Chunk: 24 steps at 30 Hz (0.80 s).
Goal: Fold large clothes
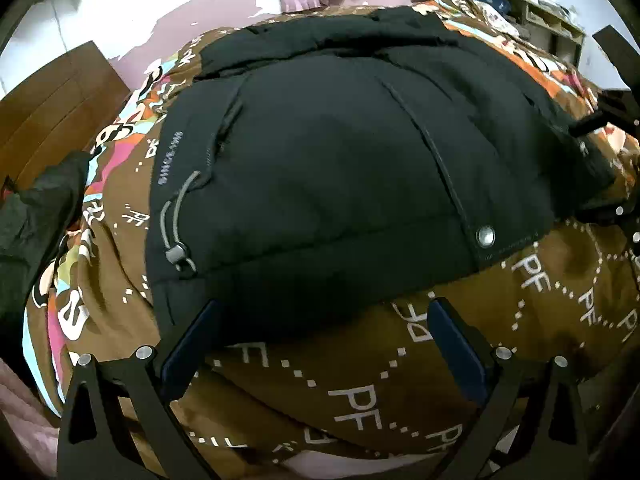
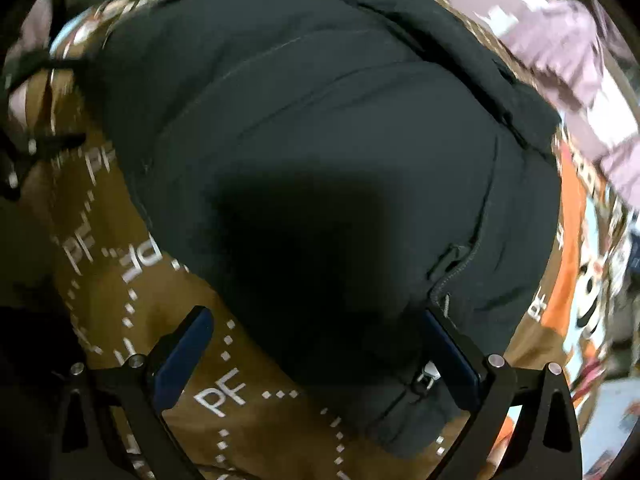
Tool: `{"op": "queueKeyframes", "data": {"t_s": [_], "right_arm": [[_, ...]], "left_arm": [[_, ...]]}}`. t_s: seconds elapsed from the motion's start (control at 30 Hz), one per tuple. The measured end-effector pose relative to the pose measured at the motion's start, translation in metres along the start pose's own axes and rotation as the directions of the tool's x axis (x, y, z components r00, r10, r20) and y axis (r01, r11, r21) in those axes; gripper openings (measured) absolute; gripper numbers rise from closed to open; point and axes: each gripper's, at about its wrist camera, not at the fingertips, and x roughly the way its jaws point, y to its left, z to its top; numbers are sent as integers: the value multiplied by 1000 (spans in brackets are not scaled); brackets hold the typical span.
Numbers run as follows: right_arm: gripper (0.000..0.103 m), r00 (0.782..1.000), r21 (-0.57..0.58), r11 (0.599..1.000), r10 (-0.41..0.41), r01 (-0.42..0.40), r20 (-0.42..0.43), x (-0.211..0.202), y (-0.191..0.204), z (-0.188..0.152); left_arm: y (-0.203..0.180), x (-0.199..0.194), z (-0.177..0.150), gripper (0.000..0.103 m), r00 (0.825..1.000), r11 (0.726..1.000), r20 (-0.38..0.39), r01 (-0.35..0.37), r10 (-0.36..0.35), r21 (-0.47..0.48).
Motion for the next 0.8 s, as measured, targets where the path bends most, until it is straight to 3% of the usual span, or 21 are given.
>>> {"op": "queueKeyframes", "data": {"t_s": [0.3,0.5,0.53,0.67,0.8], "right_arm": [[103,980,-225,954,-199,198,19,35,34,-4],[103,954,-213,930,-294,300,62,38,25,6],[103,957,-194,937,-286,290,51,39,18,10],[103,992,-36,992,-122,122,-11,34,-23,36],[103,998,102,993,54,-53,-13,18,-64,54]], "left_arm": [[-1,19,-10,101,999,996,23,-43,41,83],[2,33,-16,101,998,990,39,-47,42,132],[1,35,-14,101,997,987,59,-62,53,147],[-1,42,-9,101,992,980,90,-104,89,168],[6,42,-5,101,992,981,99,-91,75,169]]}}
